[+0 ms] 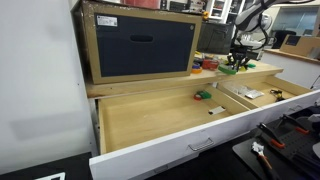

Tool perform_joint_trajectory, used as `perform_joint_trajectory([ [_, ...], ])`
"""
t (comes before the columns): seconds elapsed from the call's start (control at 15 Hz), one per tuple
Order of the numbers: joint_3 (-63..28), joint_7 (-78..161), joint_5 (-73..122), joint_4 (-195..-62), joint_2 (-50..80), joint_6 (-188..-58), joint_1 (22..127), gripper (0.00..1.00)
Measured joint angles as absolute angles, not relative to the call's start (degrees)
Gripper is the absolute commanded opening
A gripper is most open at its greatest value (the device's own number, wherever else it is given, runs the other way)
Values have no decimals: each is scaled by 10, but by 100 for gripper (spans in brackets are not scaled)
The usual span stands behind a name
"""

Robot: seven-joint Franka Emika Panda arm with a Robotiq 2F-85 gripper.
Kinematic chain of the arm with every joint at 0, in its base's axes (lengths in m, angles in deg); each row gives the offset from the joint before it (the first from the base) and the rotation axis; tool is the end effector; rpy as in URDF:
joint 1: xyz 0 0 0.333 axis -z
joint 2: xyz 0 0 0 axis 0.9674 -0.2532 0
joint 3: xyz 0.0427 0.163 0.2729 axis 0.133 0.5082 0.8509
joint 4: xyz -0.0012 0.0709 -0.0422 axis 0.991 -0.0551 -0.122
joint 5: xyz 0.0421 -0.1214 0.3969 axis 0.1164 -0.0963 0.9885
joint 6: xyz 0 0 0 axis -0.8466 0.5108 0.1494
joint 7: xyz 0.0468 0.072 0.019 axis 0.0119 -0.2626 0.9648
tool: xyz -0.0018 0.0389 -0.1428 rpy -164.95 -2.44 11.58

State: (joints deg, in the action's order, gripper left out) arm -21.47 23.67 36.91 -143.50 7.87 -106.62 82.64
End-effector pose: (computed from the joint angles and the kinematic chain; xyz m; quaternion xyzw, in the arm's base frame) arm 0.6019 -0.1491 0.2241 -0.9250 0.3611 0.1138 0.0306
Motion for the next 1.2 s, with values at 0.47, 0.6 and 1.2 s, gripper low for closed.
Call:
perform_joint_trajectory([
  [0.47, -216, 231, 360, -1417, 78, -1075, 814, 6],
  [0.6, -215, 229, 360, -1409, 77, -1075, 806, 6],
  [1.2, -203, 207, 360, -1389, 58, -1075, 773, 6],
])
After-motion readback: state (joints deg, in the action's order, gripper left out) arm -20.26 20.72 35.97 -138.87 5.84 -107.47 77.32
